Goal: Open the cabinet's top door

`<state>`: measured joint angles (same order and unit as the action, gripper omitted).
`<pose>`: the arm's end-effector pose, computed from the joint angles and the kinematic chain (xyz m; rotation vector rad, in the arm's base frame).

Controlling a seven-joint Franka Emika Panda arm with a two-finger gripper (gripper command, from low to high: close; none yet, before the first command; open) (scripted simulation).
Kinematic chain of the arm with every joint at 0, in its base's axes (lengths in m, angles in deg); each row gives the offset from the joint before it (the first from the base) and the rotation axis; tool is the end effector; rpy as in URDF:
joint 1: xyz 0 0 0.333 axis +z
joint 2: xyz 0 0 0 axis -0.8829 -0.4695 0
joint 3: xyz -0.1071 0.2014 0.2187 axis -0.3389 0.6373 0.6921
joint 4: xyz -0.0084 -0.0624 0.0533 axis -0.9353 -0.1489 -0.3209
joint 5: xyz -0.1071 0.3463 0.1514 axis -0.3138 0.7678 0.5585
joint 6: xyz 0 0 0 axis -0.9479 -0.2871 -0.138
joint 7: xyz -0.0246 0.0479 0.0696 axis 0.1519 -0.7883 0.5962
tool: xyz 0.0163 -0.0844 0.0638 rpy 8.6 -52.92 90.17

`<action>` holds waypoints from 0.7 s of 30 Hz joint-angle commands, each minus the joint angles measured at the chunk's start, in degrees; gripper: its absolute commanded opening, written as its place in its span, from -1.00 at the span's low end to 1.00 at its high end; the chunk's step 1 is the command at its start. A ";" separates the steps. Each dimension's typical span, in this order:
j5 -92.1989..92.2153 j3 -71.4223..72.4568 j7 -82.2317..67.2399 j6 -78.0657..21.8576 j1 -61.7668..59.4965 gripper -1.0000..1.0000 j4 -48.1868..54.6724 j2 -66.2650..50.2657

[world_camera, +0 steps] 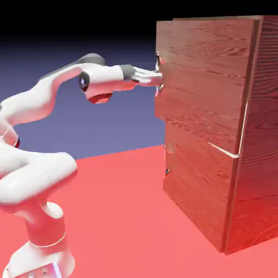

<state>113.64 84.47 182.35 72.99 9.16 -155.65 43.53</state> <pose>0.3398 0.1724 0.5749 0.4924 1.5436 0.7427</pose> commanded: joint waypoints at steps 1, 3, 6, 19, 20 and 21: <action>0.10 -1.05 0.00 -2.49 0.53 -1.00 -1.75 1.57; 0.18 -3.16 0.00 -7.48 1.35 -1.00 -5.13 4.63; 0.01 -6.41 -0.01 -14.95 1.88 -1.00 -9.82 8.93; -13.84 -31.95 -10.76 -42.34 5.37 -1.00 -25.33 11.25; -15.21 -34.02 -11.47 -44.42 4.72 -1.00 -25.78 10.96; -16.54 -36.09 -12.16 -46.69 3.82 -1.00 -26.17 10.62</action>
<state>97.06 48.38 170.20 26.37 12.99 -181.81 54.15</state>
